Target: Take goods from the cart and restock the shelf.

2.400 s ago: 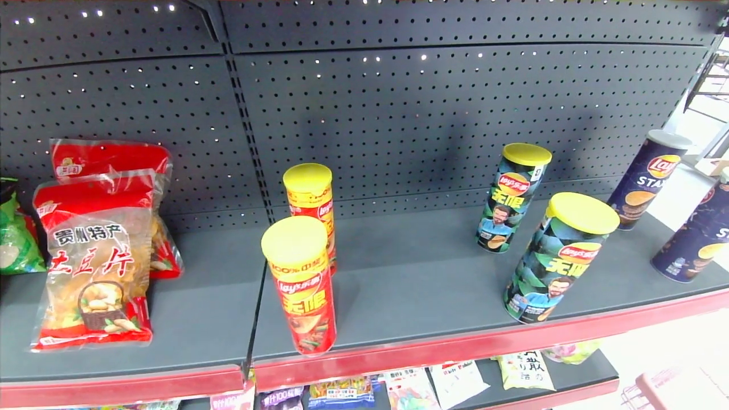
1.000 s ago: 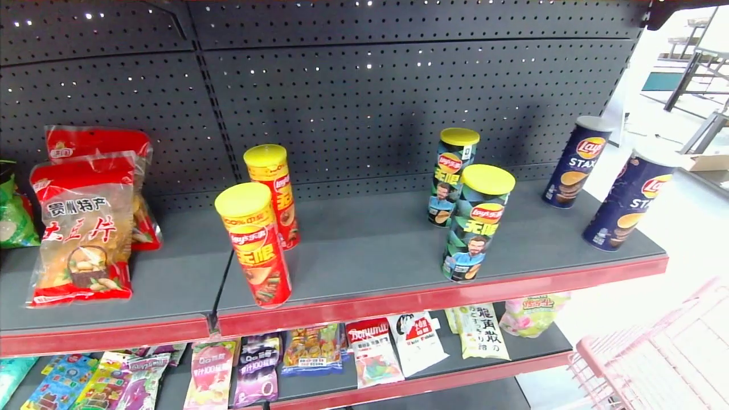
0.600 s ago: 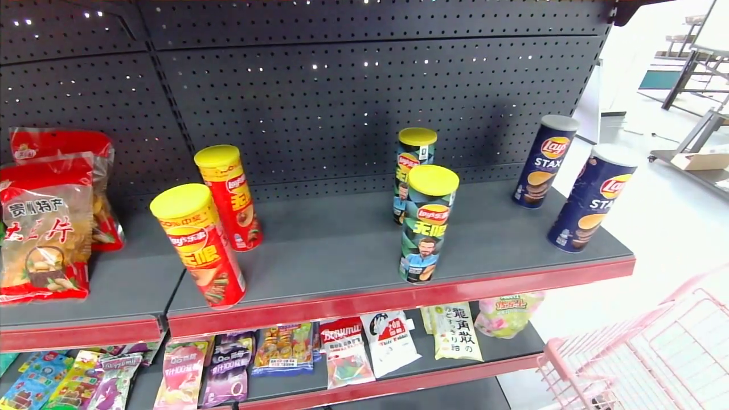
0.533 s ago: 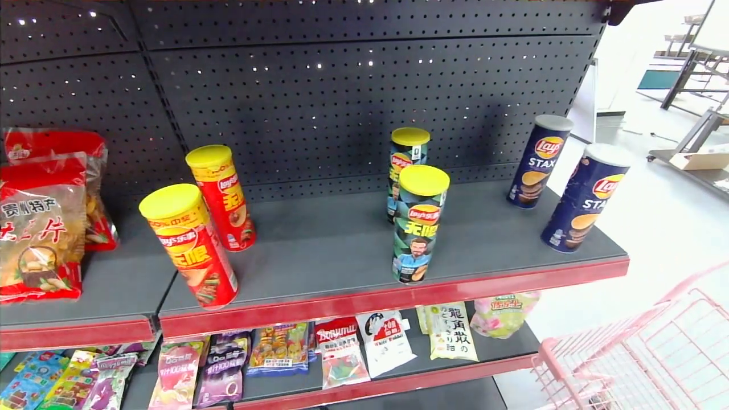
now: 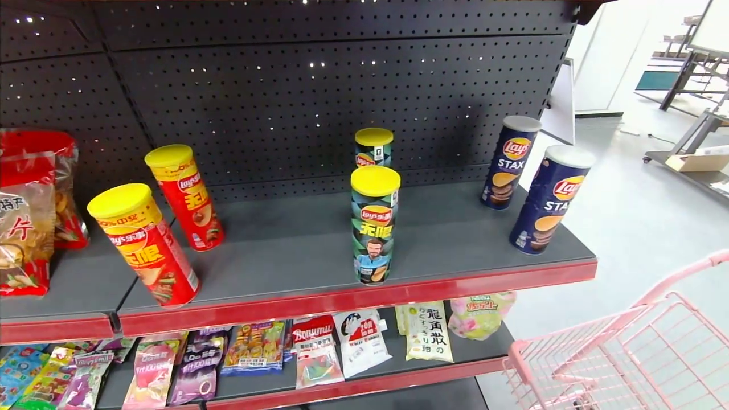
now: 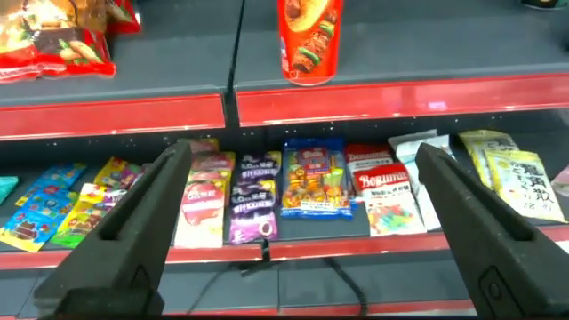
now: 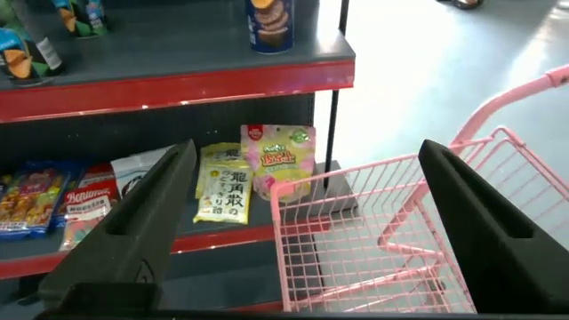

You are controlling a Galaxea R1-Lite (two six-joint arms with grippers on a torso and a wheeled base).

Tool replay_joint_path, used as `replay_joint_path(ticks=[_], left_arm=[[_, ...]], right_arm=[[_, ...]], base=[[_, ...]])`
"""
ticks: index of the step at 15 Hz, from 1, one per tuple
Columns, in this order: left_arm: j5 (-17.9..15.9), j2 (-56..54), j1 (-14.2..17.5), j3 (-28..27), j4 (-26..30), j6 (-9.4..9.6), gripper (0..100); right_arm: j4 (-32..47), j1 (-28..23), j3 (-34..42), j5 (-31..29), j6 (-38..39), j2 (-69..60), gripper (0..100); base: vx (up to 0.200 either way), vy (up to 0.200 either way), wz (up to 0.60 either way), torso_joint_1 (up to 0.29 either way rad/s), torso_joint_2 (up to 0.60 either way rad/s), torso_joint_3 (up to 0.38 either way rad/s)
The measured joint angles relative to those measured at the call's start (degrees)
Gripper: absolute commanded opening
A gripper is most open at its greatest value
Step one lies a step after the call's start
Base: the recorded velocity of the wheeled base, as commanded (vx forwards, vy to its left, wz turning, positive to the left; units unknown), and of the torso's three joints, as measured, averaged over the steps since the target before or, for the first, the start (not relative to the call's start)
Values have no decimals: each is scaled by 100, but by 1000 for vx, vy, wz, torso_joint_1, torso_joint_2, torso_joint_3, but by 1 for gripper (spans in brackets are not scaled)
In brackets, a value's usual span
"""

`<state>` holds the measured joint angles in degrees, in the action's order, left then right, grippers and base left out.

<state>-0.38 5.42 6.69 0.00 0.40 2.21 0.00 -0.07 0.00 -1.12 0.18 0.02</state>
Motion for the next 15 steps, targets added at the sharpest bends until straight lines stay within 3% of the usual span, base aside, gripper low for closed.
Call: replay_joint_path(ticks=[15], left_arm=[[2, 2, 5, 0, 2, -21, 100]], right_arm=[[0, 7, 0, 0, 0, 0, 100]], base=[[0, 0, 0, 0, 0, 0]])
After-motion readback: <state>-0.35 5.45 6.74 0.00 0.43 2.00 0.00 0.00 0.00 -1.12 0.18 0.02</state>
